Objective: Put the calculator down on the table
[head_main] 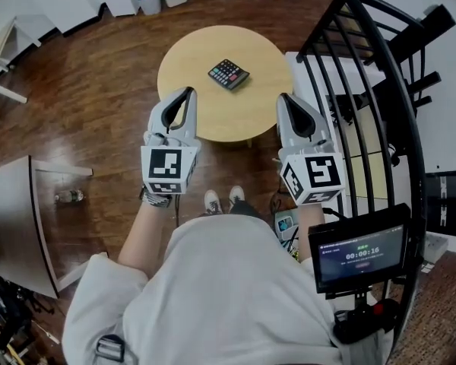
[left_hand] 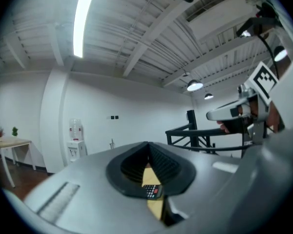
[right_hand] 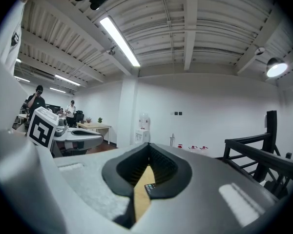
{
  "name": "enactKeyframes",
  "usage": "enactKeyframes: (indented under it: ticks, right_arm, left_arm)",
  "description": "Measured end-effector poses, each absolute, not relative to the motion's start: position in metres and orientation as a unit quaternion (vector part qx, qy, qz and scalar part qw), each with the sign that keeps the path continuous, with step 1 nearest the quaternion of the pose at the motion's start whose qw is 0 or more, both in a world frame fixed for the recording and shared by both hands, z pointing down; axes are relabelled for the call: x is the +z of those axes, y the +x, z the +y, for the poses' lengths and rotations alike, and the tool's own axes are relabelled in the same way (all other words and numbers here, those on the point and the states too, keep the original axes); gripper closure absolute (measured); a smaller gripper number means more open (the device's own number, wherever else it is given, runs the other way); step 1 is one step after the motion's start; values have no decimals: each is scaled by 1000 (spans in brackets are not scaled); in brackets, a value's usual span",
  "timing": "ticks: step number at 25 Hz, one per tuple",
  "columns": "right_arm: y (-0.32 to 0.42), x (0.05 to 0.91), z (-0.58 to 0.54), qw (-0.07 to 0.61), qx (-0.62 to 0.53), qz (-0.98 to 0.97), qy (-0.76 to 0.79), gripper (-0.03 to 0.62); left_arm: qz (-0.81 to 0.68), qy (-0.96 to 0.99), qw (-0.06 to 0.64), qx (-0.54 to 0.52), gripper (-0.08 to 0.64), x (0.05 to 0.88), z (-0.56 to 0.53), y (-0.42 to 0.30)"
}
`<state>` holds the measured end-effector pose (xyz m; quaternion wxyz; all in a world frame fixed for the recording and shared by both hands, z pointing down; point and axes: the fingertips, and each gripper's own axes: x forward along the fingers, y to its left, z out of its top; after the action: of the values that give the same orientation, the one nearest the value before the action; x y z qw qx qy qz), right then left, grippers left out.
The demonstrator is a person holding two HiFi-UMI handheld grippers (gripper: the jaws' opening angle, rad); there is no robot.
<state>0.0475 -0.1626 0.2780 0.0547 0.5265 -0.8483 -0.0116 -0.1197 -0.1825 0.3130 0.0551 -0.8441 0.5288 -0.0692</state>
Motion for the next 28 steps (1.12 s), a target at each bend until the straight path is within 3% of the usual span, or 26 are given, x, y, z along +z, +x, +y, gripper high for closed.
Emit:
enactKeyframes:
  ticks: [17, 28]
  right_arm:
    - [60, 256, -163, 27, -39, -857, 513, 593]
    - [54, 265, -164, 39, -20, -853, 520, 592]
  left_arm:
    - [483, -862, 138, -75, 554, 282, -156, -82]
    - [471, -870, 120, -80, 554, 287, -155, -87]
